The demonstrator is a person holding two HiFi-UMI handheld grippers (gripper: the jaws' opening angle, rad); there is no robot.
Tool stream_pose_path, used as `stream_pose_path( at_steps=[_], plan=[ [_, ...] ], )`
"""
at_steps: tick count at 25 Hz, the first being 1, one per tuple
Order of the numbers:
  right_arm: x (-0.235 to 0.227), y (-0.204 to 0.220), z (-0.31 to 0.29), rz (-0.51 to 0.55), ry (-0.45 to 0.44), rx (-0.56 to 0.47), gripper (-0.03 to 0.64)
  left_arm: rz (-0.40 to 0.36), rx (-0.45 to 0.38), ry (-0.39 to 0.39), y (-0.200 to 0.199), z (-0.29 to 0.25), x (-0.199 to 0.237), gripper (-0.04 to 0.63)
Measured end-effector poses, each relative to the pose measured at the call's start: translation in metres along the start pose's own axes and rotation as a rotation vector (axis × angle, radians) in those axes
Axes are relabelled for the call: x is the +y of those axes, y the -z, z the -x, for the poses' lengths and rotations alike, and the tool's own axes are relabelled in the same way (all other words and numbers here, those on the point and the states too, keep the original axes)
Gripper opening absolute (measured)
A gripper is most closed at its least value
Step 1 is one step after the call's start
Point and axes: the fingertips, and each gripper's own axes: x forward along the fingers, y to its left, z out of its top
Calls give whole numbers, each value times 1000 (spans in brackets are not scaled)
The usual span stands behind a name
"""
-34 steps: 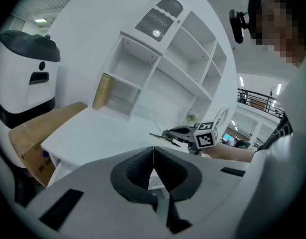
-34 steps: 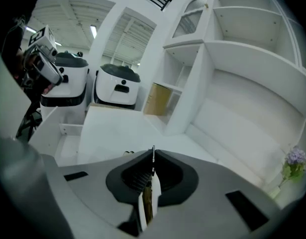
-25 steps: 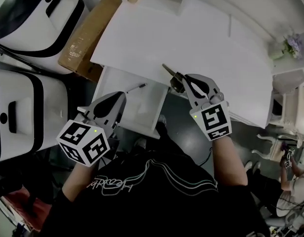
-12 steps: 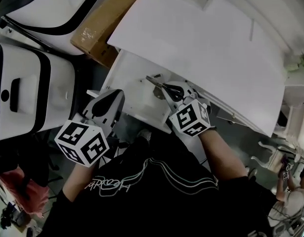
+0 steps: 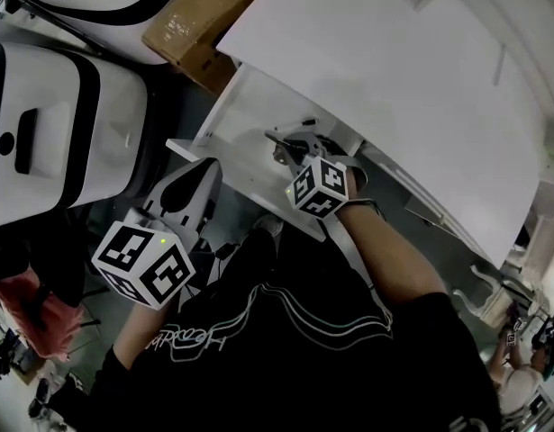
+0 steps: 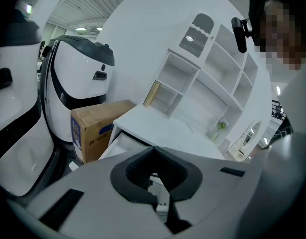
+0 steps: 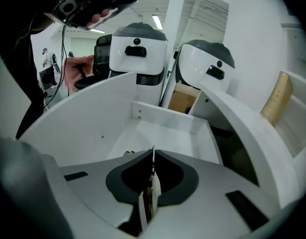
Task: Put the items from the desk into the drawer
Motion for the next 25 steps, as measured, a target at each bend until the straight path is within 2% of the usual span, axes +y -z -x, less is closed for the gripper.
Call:
stream_pose_path(
  at_steps=[6, 16, 18, 20, 22, 25],
  plan=[
    [12, 8, -37, 131, -18, 54, 48, 38, 6, -37, 10, 4, 24, 21],
    [45, 38, -60, 297, -128, 171, 55, 48, 7, -53, 13, 5, 30, 21],
    [52, 41, -61, 270, -170, 178, 79, 43, 7, -49, 14, 5, 31, 21],
    [57, 42, -58, 183, -215, 174, 194, 39, 9, -36, 14, 6, 30, 21],
    [56, 39, -47, 65, -233, 148, 213, 30, 14, -9, 12, 8, 26, 21],
    [42, 26, -9, -116, -185, 81, 213, -3, 11, 56, 5, 14, 9, 21]
  ],
)
